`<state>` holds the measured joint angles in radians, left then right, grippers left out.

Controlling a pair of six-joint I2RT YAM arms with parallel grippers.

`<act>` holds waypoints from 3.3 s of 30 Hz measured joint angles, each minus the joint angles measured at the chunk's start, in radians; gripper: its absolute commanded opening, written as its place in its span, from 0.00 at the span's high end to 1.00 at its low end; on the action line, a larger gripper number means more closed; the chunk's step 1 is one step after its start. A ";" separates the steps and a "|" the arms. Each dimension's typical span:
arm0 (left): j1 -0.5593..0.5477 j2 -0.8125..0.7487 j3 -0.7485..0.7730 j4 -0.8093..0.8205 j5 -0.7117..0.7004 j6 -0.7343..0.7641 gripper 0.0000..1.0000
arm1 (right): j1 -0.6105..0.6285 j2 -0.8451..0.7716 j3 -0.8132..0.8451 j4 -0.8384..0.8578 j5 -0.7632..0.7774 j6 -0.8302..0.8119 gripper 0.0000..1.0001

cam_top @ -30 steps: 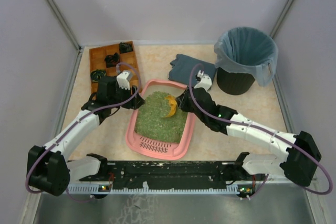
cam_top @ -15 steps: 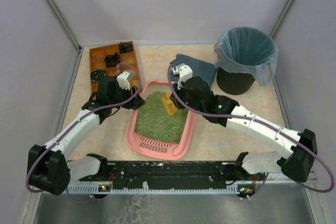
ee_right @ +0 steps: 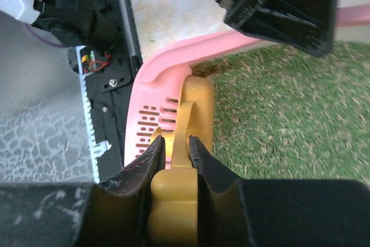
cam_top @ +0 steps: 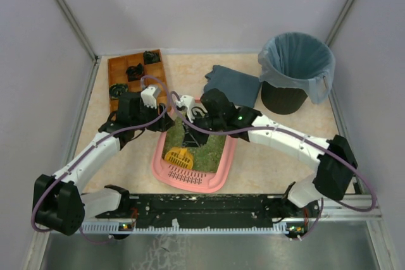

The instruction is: Clean the litter box

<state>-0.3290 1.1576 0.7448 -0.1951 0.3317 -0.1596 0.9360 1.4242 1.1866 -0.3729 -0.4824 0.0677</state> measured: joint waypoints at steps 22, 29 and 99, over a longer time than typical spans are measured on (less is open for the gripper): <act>0.011 0.000 0.005 -0.002 -0.006 0.000 0.41 | 0.011 0.204 0.103 -0.006 0.126 0.018 1.00; 0.011 0.000 0.008 -0.008 -0.007 0.000 0.42 | 0.047 0.141 0.082 0.012 0.390 0.023 1.00; 0.011 0.047 0.023 -0.016 0.047 0.003 0.54 | -0.038 -0.063 -0.412 0.441 0.570 0.918 1.00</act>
<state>-0.3183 1.2049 0.7677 -0.2115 0.3790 -0.1570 0.8978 1.3617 0.7746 0.0681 0.0879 0.9855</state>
